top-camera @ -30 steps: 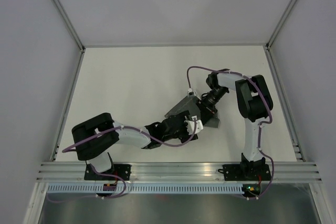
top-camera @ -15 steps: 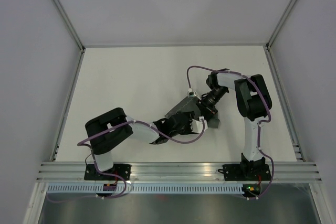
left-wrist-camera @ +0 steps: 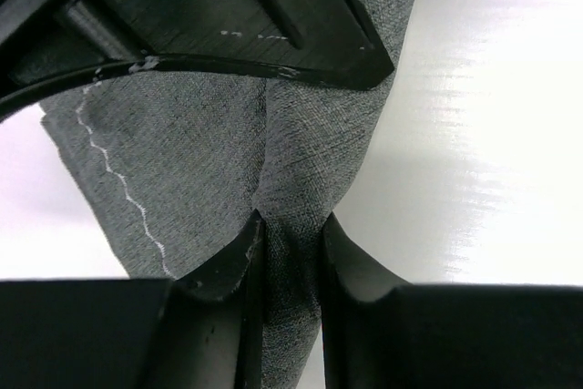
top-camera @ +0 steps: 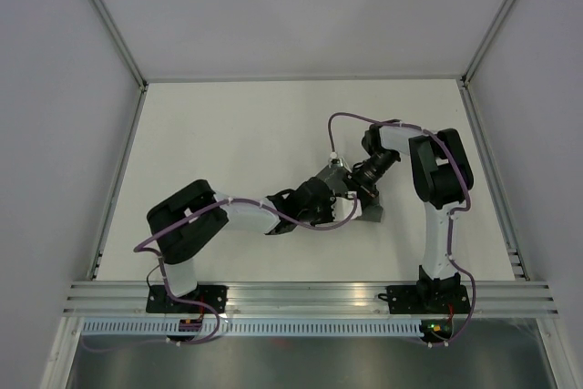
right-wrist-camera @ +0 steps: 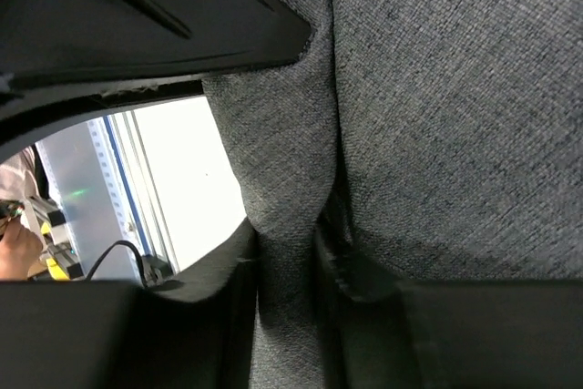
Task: Fold the napkin, place the utensils inside, and roll it up
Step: Roll the napkin at the center of the board.
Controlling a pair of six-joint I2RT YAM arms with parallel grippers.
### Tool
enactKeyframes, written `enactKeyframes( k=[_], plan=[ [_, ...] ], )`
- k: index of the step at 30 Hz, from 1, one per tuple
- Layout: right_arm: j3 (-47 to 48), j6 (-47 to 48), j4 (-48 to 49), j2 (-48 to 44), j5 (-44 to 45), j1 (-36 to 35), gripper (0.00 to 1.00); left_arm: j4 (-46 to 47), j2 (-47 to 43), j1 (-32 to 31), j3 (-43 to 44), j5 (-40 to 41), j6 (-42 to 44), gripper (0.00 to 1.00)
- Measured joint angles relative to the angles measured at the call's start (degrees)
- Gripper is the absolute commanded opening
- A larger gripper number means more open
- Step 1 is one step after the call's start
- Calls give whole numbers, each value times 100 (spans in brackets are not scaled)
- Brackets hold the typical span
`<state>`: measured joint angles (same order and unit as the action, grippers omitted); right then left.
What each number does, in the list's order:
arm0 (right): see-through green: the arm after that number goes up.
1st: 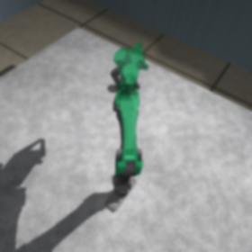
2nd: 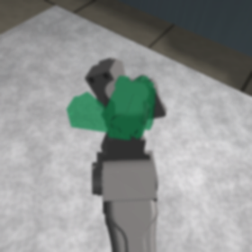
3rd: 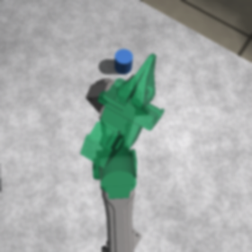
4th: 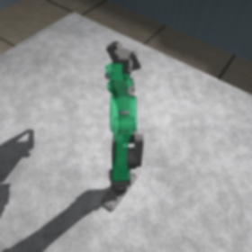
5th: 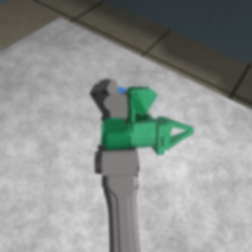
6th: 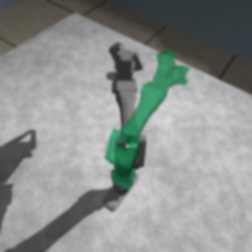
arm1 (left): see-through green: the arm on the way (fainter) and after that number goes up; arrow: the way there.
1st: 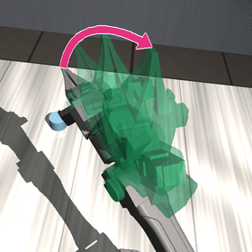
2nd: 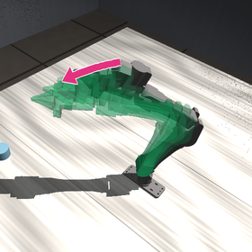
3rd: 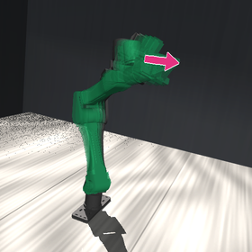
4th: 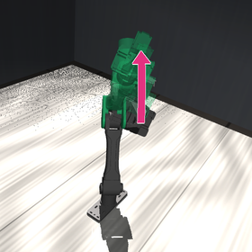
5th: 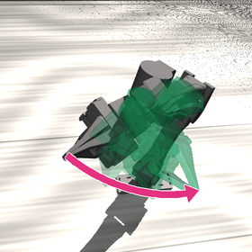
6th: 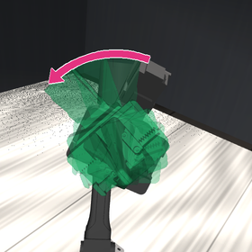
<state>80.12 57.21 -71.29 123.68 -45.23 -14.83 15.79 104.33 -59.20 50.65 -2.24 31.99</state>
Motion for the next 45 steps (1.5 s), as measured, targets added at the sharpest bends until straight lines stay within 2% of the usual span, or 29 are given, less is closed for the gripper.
enactKeyframes(
  k=[2,5,10,13,19,24,28,33,36,45],
  plan=[
    [-111,-33,61,-103,-63,35,46,0,-2,127,17,-365,-155,2],
    [-348,-33,205,-413,-74,90,52,26,15,302,52,-916,-470,2],
    [-723,-144,887,-1228,83,240,54,9,251,638,306,-1773,-1099,2],
    [-1012,-358,1429,-2022,138,481,56,144,319,802,271,-2232,-1412,2],
    [-2212,-492,2608,-3866,372,756,58,433,369,1062,92,-3064,-1987,2],
    [-3128,-175,3008,-4706,433,680,57,673,629,1298,127,-3832,-2546,2],
    [-3930,-46,3423,-5327,688,339,57,848,817,1443,186,-4212,-2903,2],
    [-4743,-94,4175,-5855,1318,-750,58,872,986,1488,299,-4522,-3224,2],
    [-4968,-166,4538,-5860,1696,-1178,57,905,1032,1488,308,-4638,-3379,2],
    [-5182,-289,5331,-5626,2363,-1637,55,922,1045,1510,308,-4645,-3510,2]
  ],
)
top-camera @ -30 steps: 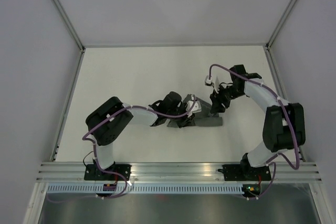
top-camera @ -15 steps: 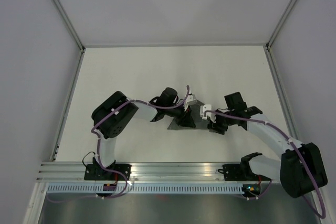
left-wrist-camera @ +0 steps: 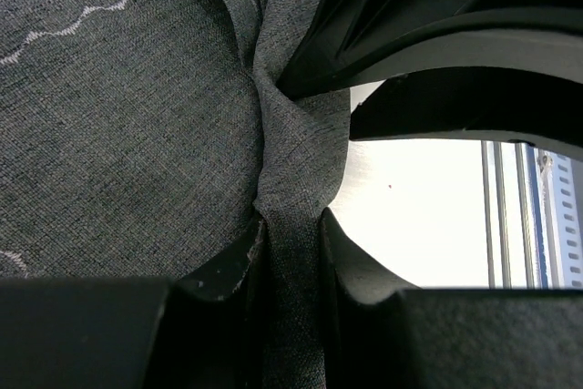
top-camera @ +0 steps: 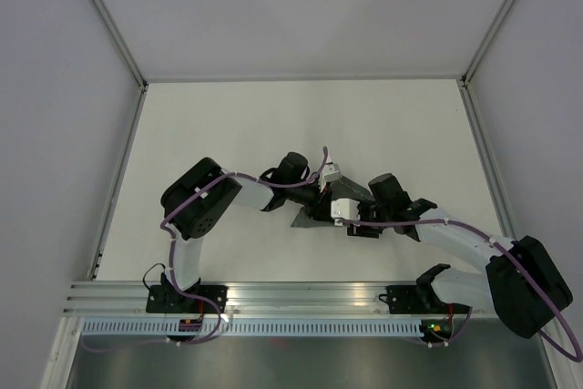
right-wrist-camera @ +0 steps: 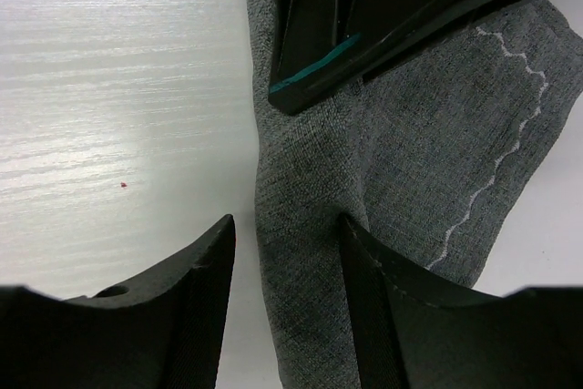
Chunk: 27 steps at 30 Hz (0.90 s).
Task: Fold the napkin, place the utensils inside, and roll it up
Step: Roll the napkin at the center of the board.
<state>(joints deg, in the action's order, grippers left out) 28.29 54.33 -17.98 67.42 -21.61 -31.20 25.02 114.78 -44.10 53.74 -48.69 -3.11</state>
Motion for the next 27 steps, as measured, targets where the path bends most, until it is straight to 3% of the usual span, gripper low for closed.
enactKeyframes(
  k=[13,27],
  plan=[
    [-308,20,278,-734,328,-160,63,-74,33,22,55,-46,-33,2],
    [-273,188,374,-79,321,-170,59,-111,33,26,68,-50,-35,2]
  ],
)
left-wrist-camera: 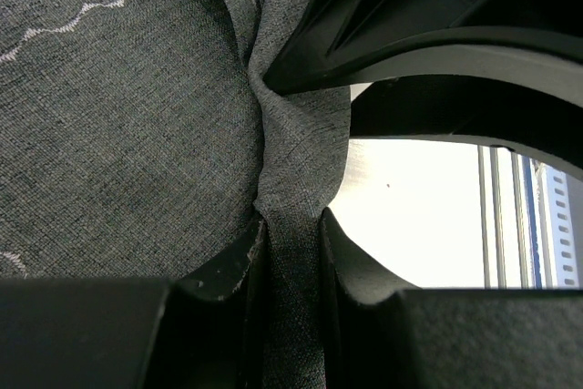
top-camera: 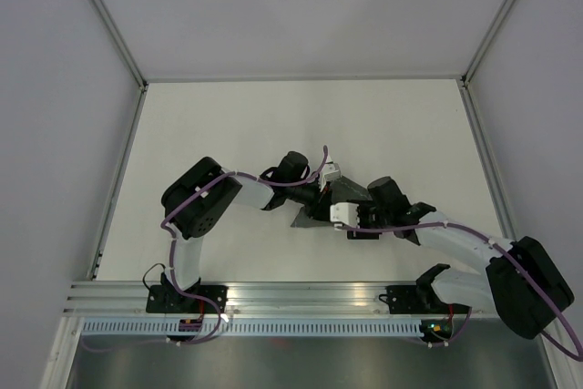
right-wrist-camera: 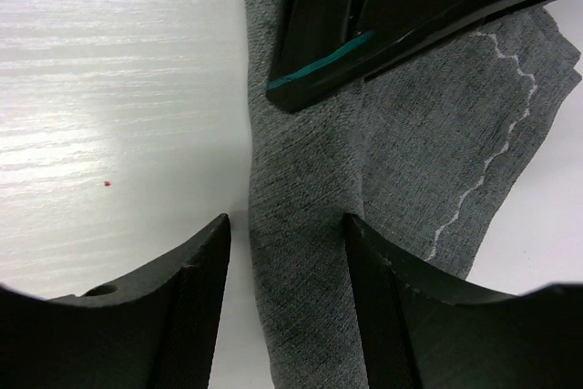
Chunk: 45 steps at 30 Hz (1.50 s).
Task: Fold the napkin, place the utensils inside, and roll it up
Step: Roll the napkin at the center of the board.
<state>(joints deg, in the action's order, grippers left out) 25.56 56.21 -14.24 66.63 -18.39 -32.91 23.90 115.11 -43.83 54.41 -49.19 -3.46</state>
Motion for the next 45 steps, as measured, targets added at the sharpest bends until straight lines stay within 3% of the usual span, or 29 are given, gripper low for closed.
enactKeyframes(
  k=[9,12,14,17,22,26,31,34,36,37,38,45],
  plan=[
    [79,-17,378,258,92,-15,62,-61,2,13,26,-13,-2,2],
    [127,15,348,339,74,-20,58,-85,4,17,37,-22,0,2],
    [262,28,269,507,48,-26,50,-105,4,28,39,-28,0,2],
    [472,46,9,743,-22,-28,29,-136,4,66,42,-39,-9,7],
    [791,70,-354,1010,-31,-31,19,-164,-4,83,39,-28,-44,19],
    [1021,92,-592,1209,-103,-15,13,-256,-76,92,33,90,-98,20],
    [1534,160,-1032,1694,-494,179,9,-37,-450,83,-391,632,-251,26],
    [1880,315,-1261,2068,-870,310,9,72,-761,70,-697,1158,-457,39],
    [2081,339,-1414,2269,-1032,398,8,61,-907,85,-804,1480,-568,42],
    [2168,321,-1462,2365,-1123,457,8,37,-977,83,-846,1648,-590,51],
    [2240,315,-1506,2435,-1187,496,8,20,-1045,72,-896,1832,-608,53],
    [2811,393,-1878,3003,-1624,621,6,57,-1449,85,-1296,2684,-828,55]
  ],
)
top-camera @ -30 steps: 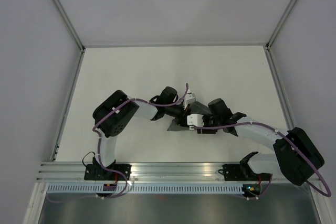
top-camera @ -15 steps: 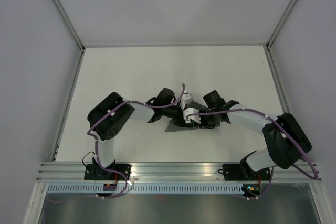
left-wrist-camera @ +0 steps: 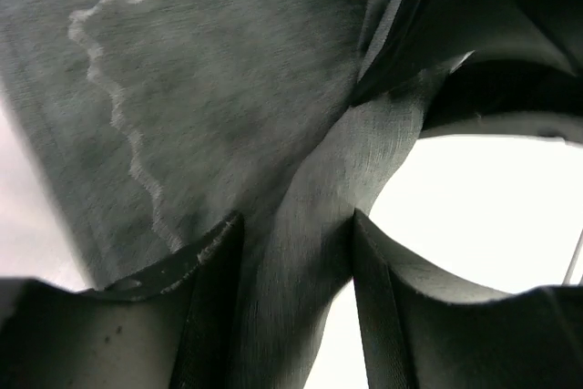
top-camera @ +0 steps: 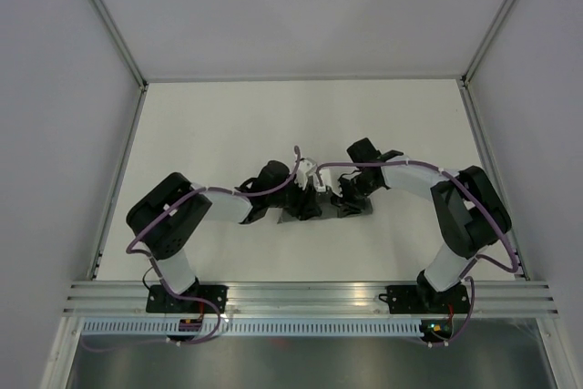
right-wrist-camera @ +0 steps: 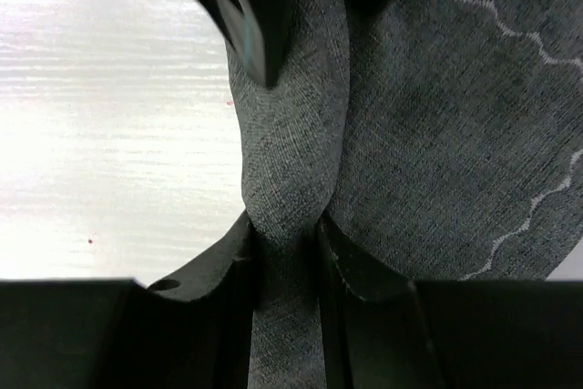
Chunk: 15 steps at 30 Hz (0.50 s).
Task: Fold the napkin, place the utensils inside, and roll it up
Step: Roll the napkin at the center of the board.
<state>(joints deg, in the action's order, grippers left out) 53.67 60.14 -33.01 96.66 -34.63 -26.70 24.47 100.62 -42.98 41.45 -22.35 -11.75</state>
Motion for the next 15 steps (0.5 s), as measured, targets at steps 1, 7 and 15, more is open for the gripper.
enactKeyframes(
  k=[1,7,15],
  plan=[
    [83,-28,-72,87,-39,15,6,94,-111,17,-140,107,-22,57],
    [531,-98,-623,522,-323,264,5,667,-1126,190,-986,866,-52,66],
    [1097,-94,-1290,1043,-538,407,4,1150,-2031,229,-1467,1224,-35,100]
  ],
)
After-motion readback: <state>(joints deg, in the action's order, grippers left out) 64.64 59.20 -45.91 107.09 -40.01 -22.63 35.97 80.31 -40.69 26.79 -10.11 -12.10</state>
